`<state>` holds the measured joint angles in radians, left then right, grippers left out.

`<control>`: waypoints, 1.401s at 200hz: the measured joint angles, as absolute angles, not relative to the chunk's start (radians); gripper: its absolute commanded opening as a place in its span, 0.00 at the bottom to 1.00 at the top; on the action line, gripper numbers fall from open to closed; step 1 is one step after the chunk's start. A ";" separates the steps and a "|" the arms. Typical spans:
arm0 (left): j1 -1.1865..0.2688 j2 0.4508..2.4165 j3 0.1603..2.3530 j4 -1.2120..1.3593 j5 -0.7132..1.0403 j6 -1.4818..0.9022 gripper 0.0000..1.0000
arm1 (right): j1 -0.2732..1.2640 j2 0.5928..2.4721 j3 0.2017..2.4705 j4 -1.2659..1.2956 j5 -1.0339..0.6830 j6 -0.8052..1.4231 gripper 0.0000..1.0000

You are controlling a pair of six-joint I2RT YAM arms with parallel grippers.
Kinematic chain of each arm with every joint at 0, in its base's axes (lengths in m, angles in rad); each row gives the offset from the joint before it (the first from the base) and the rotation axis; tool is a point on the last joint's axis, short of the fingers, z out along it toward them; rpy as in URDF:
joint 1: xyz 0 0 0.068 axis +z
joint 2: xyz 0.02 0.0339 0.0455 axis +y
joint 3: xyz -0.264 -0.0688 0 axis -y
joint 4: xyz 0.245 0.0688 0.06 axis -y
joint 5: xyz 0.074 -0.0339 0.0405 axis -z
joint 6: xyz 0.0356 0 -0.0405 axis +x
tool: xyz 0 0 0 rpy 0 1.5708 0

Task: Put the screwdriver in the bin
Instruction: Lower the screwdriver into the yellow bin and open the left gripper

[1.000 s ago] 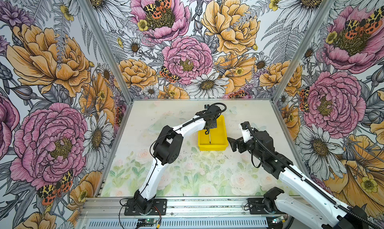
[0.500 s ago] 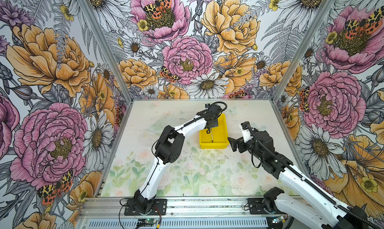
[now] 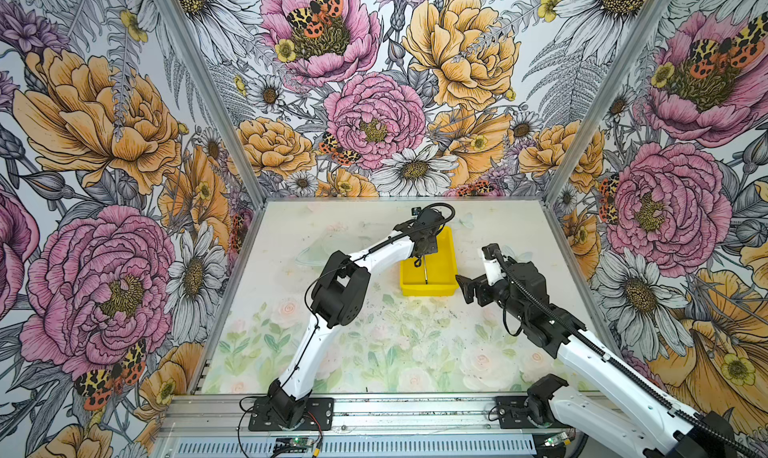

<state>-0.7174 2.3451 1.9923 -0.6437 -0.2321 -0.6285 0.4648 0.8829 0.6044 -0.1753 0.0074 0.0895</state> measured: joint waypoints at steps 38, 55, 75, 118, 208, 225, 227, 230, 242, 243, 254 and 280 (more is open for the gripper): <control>-0.731 2.339 1.969 -0.673 -0.230 -0.631 0.16 | 0.463 0.875 0.604 -0.176 0.008 0.089 1.00; -0.734 2.334 1.960 -0.682 -0.227 -0.633 0.16 | 0.463 0.870 0.603 -0.175 0.008 0.089 1.00; -0.736 2.324 1.943 -0.684 -0.213 -0.641 0.16 | 0.463 0.870 0.603 -0.176 0.008 0.089 0.99; -0.736 2.318 1.930 -0.688 -0.191 -0.656 0.19 | 0.463 0.870 0.603 -0.176 0.008 0.089 0.99; -0.734 2.351 1.930 -0.688 -0.182 -0.657 0.35 | 0.463 0.870 0.603 -0.176 0.008 0.089 1.00; -0.732 2.364 1.930 -0.688 -0.179 -0.656 0.42 | 0.463 0.870 0.603 -0.176 0.008 0.089 0.99; -0.732 2.364 1.930 -0.687 -0.179 -0.657 0.42 | 0.463 0.870 0.603 -0.176 0.008 0.089 0.99; -0.732 2.364 1.930 -0.684 -0.179 -0.657 0.43 | 0.463 0.870 0.603 -0.176 0.008 0.089 1.00; -0.731 2.364 1.930 -0.682 -0.178 -0.657 0.47 | 0.463 0.870 0.603 -0.176 0.008 0.089 0.99; -0.731 2.364 1.930 -0.682 -0.178 -0.656 0.47 | 0.463 0.870 0.603 -0.176 0.008 0.089 0.99; -0.730 2.364 1.930 -0.679 -0.178 -0.656 0.50 | 0.463 0.870 0.603 -0.176 0.008 0.089 1.00; -0.729 2.363 1.930 -0.677 -0.178 -0.655 0.55 | 0.463 0.870 0.603 -0.176 0.009 0.089 1.00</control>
<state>-0.7288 2.3634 1.9297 -0.6765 -0.1780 -0.6552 0.4633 0.8696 0.6025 -0.1757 0.0090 0.0895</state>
